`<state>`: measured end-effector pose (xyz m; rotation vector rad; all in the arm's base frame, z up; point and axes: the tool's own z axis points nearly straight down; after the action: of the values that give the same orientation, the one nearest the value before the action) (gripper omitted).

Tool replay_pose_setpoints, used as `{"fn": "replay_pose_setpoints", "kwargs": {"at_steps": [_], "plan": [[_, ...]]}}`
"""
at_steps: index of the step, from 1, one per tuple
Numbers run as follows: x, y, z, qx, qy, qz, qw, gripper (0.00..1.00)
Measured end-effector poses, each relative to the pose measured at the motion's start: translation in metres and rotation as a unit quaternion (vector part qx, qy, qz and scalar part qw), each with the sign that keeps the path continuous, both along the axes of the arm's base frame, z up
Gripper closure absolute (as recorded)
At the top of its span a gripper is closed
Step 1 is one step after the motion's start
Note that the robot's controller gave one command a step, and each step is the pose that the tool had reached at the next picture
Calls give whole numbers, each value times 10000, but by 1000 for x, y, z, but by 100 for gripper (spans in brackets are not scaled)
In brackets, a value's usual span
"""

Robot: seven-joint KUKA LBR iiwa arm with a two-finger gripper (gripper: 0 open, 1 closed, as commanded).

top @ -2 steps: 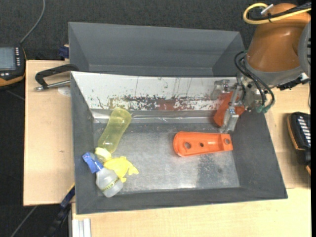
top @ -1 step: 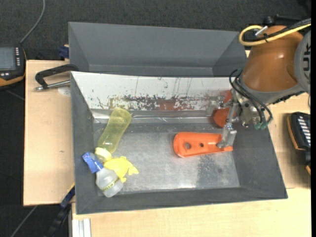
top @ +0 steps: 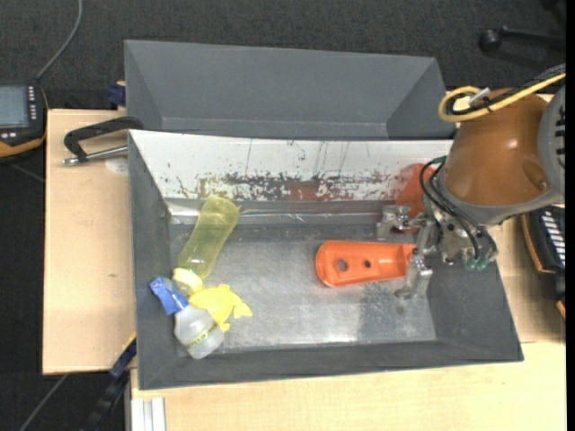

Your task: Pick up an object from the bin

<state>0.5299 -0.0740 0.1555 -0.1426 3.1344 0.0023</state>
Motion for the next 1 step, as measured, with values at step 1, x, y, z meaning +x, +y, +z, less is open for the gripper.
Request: {"fn": "replay_pose_setpoints", "kwargs": {"at_steps": [1], "plan": [[33,29,-61,-1,-31,350,9994,100]]}}
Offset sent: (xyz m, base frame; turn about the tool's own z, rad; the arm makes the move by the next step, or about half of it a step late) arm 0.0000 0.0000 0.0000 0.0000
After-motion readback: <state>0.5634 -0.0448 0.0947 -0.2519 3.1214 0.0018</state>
